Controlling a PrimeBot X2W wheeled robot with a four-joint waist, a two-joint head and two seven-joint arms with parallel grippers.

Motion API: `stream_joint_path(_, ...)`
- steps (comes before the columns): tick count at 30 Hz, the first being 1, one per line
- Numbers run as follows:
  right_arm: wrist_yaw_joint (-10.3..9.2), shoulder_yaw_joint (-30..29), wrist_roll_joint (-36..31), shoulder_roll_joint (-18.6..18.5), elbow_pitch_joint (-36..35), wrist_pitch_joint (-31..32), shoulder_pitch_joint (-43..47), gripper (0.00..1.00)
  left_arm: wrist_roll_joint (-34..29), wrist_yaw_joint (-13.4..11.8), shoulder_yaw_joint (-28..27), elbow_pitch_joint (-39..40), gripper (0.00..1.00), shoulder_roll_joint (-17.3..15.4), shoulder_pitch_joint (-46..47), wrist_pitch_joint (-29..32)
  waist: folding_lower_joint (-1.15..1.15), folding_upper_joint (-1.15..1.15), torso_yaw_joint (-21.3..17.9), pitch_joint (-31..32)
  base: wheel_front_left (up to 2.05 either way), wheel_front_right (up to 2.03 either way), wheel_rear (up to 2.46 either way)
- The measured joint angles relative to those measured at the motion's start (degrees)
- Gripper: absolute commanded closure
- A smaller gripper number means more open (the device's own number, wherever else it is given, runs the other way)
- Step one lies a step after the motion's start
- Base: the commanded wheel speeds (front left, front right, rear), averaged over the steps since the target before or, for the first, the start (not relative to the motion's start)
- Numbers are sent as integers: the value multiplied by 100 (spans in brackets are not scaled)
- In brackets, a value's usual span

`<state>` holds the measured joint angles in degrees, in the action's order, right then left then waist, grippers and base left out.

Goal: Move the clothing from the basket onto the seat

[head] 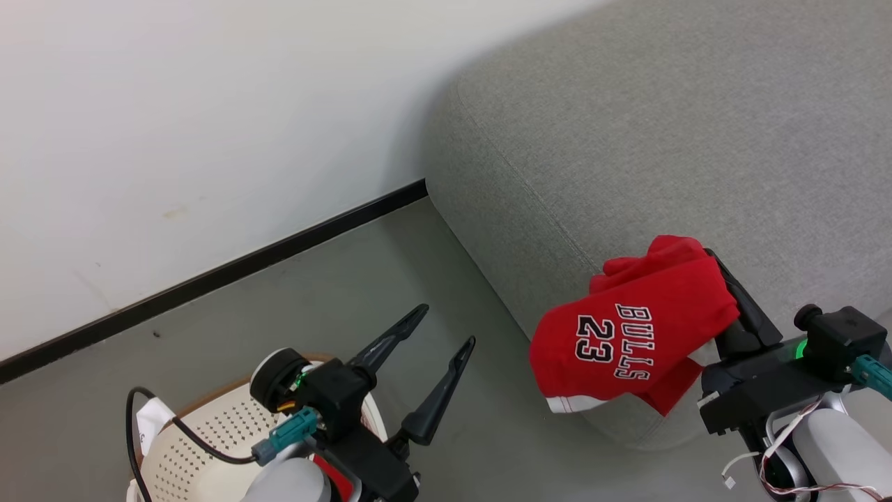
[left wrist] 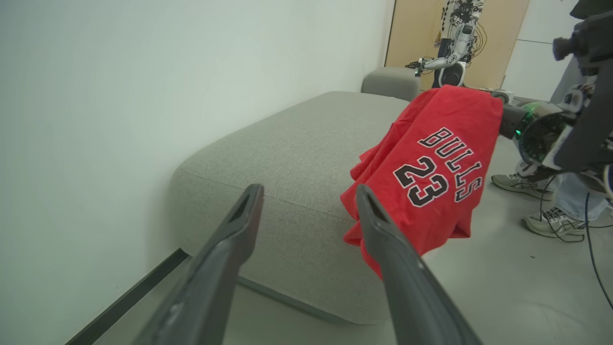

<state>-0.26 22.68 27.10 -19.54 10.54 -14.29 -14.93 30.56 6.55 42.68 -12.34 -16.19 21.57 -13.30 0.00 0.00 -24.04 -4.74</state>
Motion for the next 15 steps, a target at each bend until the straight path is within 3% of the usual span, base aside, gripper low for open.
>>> stream_joint_path(15,-25,-344,-169,60,-293,0,178,100,-40,3,91,-5,0,0,27,1,0,0,-95,-154,0,0,0)
